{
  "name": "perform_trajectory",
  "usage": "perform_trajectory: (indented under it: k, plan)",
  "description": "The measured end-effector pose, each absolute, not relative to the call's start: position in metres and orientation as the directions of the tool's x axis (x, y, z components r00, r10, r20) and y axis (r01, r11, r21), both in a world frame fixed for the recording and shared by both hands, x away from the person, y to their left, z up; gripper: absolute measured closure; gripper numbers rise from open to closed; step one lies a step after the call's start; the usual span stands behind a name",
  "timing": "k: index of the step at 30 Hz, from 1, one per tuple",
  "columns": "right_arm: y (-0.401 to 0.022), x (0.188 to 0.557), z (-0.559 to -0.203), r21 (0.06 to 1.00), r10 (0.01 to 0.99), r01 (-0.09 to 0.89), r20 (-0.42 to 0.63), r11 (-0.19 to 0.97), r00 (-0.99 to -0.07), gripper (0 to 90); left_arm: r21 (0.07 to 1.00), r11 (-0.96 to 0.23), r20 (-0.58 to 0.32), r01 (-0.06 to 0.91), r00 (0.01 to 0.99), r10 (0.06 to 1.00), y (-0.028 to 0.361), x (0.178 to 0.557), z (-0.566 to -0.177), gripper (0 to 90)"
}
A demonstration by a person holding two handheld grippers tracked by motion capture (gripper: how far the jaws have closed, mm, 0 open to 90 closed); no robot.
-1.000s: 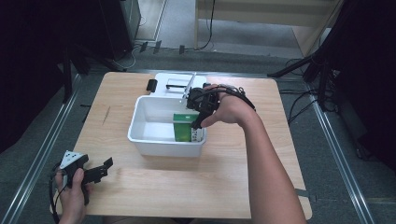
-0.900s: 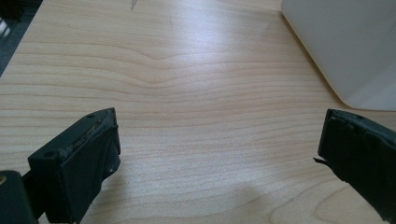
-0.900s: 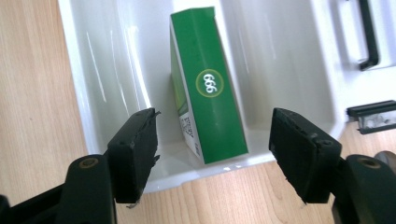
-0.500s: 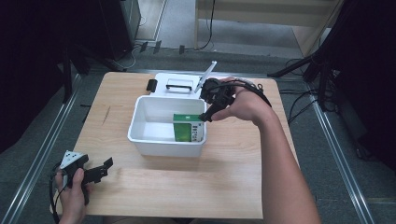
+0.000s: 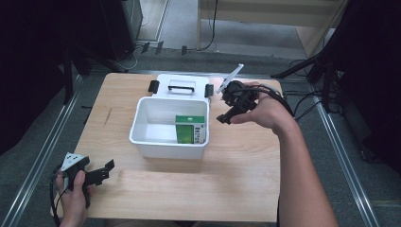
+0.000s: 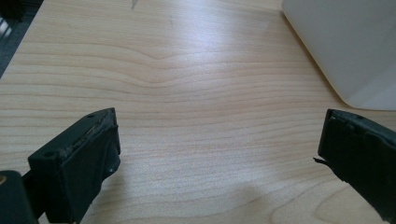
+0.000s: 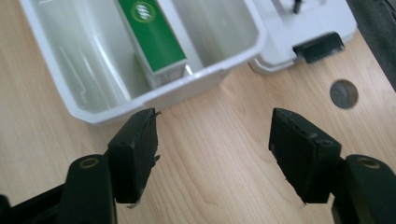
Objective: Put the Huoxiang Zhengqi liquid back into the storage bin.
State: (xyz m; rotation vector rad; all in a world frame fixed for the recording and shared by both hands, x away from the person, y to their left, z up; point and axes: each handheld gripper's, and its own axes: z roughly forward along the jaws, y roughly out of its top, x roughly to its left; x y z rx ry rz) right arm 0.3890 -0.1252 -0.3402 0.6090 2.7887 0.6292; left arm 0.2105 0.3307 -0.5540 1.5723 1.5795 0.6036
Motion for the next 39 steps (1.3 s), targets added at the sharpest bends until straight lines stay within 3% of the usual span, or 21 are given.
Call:
perform_trajectory:
  k: [10, 20, 23, 30, 39]
  plan:
    - [-0.160, 0.386, -0.361, 0.502, 0.578, 0.460, -0.100, 0.732, -0.810, 33.4, 0.804, 0.111, -0.208, 0.585, 0.101, 0.973, 0.331, 0.211, -0.554, 0.1]
    - [-0.193, 0.379, -0.387, 0.622, 0.721, 0.514, -0.122, 0.591, -0.682, 36.5, 0.804, 0.111, -0.208, 0.584, 0.101, 0.973, 0.331, 0.210, -0.554, 0.1]
    - [-0.202, 0.372, -0.395, 0.681, 0.779, 0.532, -0.090, 0.502, -0.620, 37.4, 0.805, 0.111, -0.207, 0.583, 0.101, 0.973, 0.331, 0.210, -0.554, 0.1]
    - [-0.218, 0.354, -0.408, 0.803, 0.826, 0.452, -0.087, 0.389, -0.556, 42.8, 0.806, 0.111, -0.207, 0.582, 0.101, 0.973, 0.331, 0.210, -0.554, 0.1]
    - [-0.244, 0.330, -0.423, 0.867, 0.905, 0.421, -0.075, 0.266, -0.418, 50.0, 0.807, 0.111, -0.207, 0.580, 0.101, 0.973, 0.331, 0.210, -0.554, 0.1]
